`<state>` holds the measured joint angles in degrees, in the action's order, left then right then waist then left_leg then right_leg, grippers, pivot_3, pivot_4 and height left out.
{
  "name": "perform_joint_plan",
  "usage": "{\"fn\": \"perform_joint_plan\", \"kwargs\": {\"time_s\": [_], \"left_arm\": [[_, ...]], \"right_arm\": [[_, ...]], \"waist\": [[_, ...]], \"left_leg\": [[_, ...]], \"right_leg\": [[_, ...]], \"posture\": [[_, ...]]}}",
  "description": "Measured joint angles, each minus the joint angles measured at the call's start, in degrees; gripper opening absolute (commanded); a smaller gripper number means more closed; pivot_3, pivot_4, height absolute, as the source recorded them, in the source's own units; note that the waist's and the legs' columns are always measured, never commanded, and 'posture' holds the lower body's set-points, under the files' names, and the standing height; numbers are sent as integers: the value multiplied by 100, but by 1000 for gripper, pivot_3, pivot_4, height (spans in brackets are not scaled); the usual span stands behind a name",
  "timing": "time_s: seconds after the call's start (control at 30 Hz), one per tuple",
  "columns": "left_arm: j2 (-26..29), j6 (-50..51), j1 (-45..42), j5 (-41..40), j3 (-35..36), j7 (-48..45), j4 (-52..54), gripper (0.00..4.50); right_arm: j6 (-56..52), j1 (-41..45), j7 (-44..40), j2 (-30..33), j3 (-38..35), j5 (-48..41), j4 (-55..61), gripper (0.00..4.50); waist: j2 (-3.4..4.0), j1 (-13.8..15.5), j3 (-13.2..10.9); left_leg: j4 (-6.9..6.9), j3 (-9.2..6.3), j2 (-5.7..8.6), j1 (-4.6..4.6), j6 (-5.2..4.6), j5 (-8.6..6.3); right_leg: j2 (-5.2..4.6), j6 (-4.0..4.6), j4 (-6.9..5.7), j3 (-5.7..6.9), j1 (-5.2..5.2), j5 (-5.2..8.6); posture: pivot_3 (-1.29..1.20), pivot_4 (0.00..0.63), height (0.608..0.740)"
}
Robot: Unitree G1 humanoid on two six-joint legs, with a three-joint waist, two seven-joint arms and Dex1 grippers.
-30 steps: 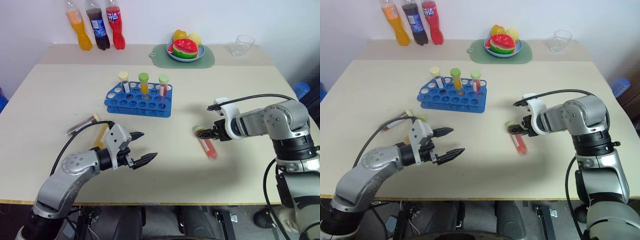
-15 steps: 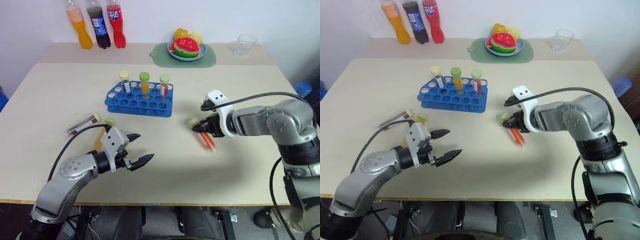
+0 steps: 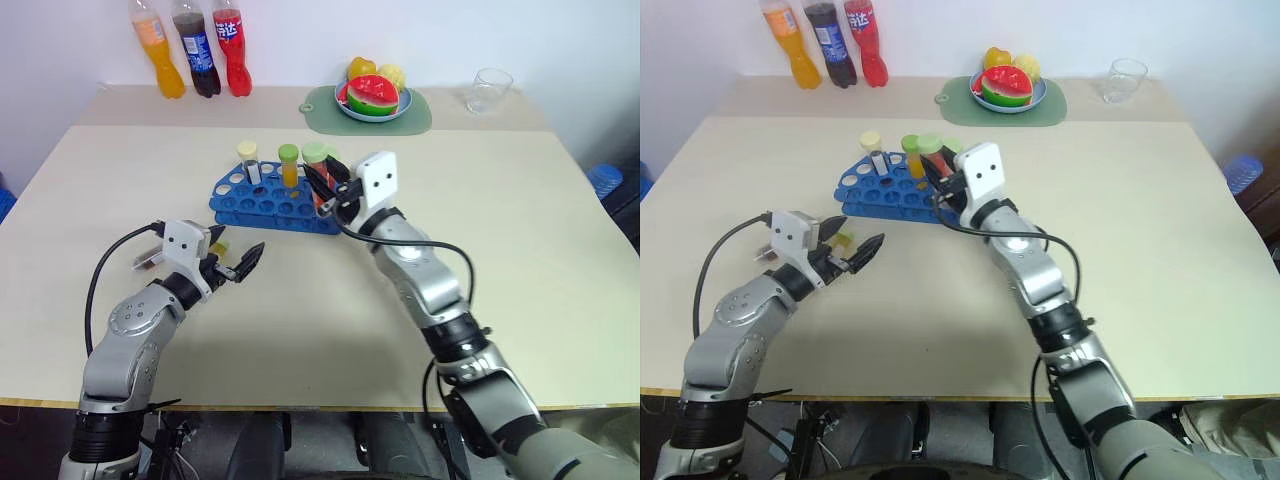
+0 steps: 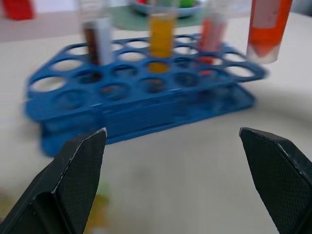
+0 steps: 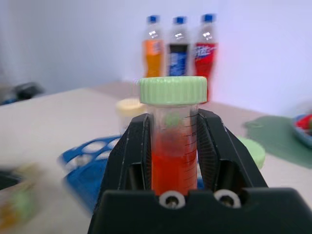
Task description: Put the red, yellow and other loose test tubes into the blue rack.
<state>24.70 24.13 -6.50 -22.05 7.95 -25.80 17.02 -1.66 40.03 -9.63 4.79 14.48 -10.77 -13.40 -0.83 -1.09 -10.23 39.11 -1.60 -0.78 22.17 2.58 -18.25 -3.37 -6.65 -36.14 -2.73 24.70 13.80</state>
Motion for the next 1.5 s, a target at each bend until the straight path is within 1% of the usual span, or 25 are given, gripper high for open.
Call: {"fn": "perform_joint_plan", "kwargs": {"time_s": [0.13,0.23,0.57,0.7,0.93,1.2,1.3,1.37,1.43,1.5], "left_arm": [[-1,4,163,14,4,54,163,4500],[-1,15,210,14,15,102,229,4500],[-1,43,229,9,15,115,332,4500],[-1,61,218,9,13,113,332,4500],[-1,72,217,10,9,112,332,4500],[-8,128,225,11,-3,127,348,4500],[-14,152,229,11,-9,132,353,4500],[-15,169,231,10,-11,138,409,4500],[-15,203,231,5,-6,191,411,4500],[-10,254,229,-3,32,232,414,4500]], "right_arm": [[541,67,10,-246,-187,254,-740,818],[762,67,-51,-326,-292,367,-977,818],[1005,58,-253,-477,-428,570,-1168,818],[1067,-46,-402,-513,-427,609,-1137,818],[1096,-40,-412,-597,-496,726,-1178,818],[1366,322,-245,-766,-642,849,-1914,818],[1464,342,-237,-786,-682,858,-2015,818],[1508,341,-259,-811,-702,854,-2047,1872],[1501,277,-369,-811,-711,832,-2020,2744],[1489,112,-458,-817,-711,820,-1931,3862]], "waist": [[2,-7,-1],[2,-17,-1],[3,-141,-1],[4,-149,0],[4,-148,0],[4,-151,0],[4,-151,0],[4,-158,0],[4,-157,0],[5,-154,-1]], "left_leg": [[-1,0,0,0,0,0],[-1,0,-1,-3,1,1],[-1,-3,-1,-4,2,1],[-1,-3,-1,-7,3,2],[-1,-3,-1,-9,3,2],[-1,-2,-1,-9,4,3],[-1,-3,-1,-10,5,3],[-1,-3,-1,-10,5,3],[-1,-3,-1,-10,5,3],[-3,-4,-1,-9,4,2]], "right_leg": [[-2,0,0,0,0,0],[0,1,-5,0,1,0],[0,1,-8,-1,0,0],[0,1,-11,-1,0,0],[0,1,-11,-1,-1,-1],[-1,2,-12,-2,-1,-1],[0,2,-13,-2,-1,-1],[-1,2,-13,-2,-1,-1],[-1,2,-13,-1,-1,-1],[-1,2,-12,-2,0,-1]], "posture": [[0,150,734],[0,150,734],[0,150,734],[0,150,734],[0,150,734],[0,150,734],[0,150,734],[0,150,734],[0,150,734],[0,150,734]]}}
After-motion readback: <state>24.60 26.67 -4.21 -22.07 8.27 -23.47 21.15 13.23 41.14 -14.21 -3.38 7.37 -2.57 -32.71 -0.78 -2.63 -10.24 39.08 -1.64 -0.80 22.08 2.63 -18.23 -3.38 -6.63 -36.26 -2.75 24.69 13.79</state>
